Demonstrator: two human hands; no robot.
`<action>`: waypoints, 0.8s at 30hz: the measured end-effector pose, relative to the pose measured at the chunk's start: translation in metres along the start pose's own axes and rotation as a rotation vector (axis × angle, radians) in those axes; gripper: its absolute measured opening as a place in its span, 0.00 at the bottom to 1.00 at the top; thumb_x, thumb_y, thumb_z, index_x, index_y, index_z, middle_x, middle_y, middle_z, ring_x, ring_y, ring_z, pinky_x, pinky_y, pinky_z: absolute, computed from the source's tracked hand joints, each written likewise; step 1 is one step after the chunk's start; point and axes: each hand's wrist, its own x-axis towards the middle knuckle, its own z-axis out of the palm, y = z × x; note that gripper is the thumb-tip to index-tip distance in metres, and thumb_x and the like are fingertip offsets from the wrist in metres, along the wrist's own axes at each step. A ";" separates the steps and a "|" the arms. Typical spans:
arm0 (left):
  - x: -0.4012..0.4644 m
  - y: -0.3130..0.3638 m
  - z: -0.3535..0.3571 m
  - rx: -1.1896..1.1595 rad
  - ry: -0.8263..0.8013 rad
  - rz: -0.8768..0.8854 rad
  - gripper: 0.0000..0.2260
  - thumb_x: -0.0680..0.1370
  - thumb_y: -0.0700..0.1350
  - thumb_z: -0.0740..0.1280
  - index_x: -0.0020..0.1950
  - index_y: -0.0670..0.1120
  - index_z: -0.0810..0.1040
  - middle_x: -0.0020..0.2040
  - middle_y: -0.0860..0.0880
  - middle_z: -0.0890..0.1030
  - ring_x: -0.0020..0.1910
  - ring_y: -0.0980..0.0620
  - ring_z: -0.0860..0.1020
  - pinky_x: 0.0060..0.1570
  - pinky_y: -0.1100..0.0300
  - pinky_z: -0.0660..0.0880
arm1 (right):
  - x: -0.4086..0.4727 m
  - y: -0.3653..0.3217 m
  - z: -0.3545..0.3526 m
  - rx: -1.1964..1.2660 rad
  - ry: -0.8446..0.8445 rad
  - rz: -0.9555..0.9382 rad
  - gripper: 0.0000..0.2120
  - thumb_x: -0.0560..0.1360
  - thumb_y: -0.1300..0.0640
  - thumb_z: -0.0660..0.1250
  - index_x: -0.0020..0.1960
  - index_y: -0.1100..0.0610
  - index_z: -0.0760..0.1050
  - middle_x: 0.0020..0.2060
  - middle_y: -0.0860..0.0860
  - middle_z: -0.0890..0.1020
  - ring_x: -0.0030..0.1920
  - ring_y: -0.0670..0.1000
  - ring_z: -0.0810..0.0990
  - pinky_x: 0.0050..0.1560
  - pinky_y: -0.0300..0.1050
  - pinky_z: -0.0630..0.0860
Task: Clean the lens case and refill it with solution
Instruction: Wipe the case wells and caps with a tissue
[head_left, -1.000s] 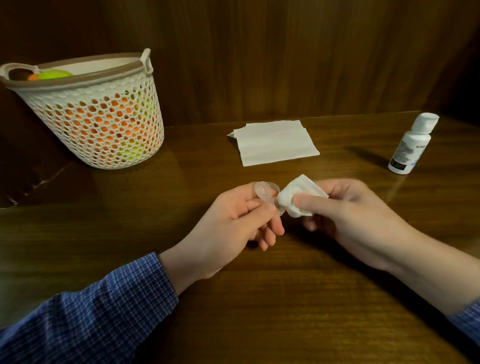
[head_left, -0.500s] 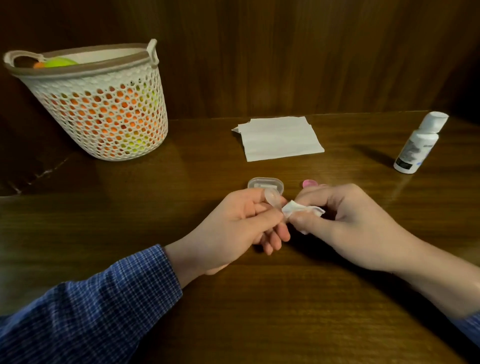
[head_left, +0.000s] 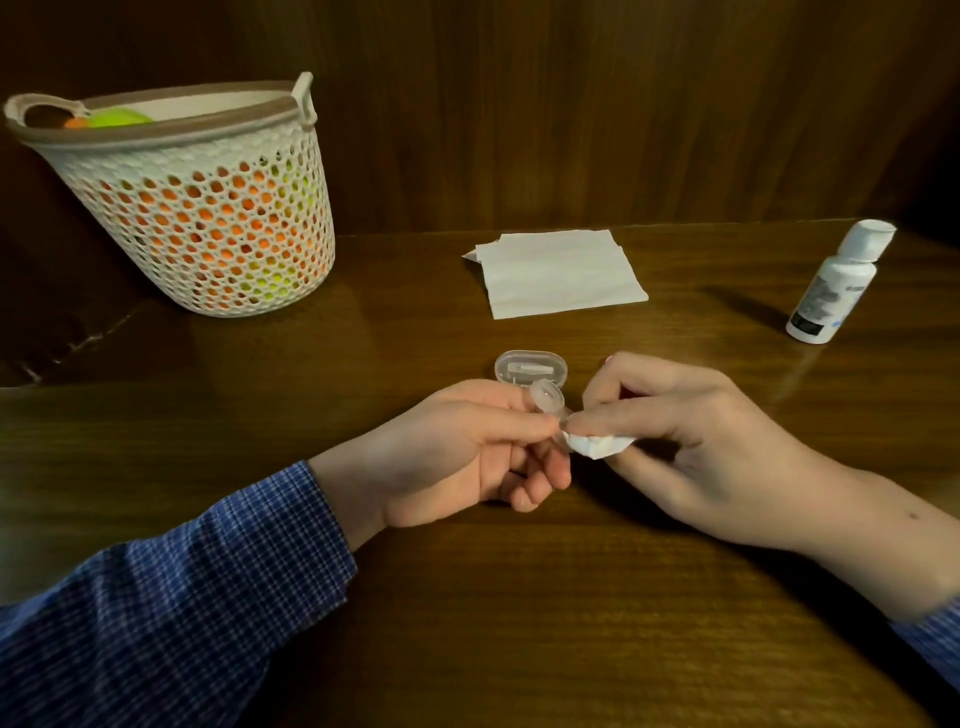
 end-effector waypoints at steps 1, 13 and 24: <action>0.000 0.000 -0.001 0.013 -0.004 0.002 0.09 0.84 0.40 0.58 0.56 0.39 0.77 0.40 0.44 0.80 0.35 0.53 0.77 0.34 0.63 0.74 | 0.001 0.000 0.000 0.018 -0.016 0.011 0.11 0.78 0.58 0.67 0.57 0.50 0.85 0.46 0.47 0.80 0.46 0.50 0.79 0.47 0.47 0.76; 0.000 -0.003 -0.009 0.550 0.290 0.243 0.07 0.80 0.38 0.70 0.56 0.46 0.82 0.46 0.44 0.87 0.43 0.46 0.85 0.43 0.54 0.84 | 0.008 0.015 -0.013 1.105 0.032 0.658 0.11 0.69 0.58 0.74 0.47 0.64 0.86 0.36 0.53 0.83 0.33 0.46 0.75 0.34 0.36 0.75; -0.001 -0.008 -0.024 1.055 0.501 0.327 0.11 0.75 0.45 0.76 0.56 0.54 0.85 0.48 0.58 0.83 0.50 0.60 0.81 0.46 0.69 0.78 | 0.009 0.030 -0.019 1.084 0.286 0.848 0.10 0.70 0.59 0.74 0.49 0.62 0.86 0.48 0.61 0.83 0.37 0.47 0.76 0.31 0.36 0.76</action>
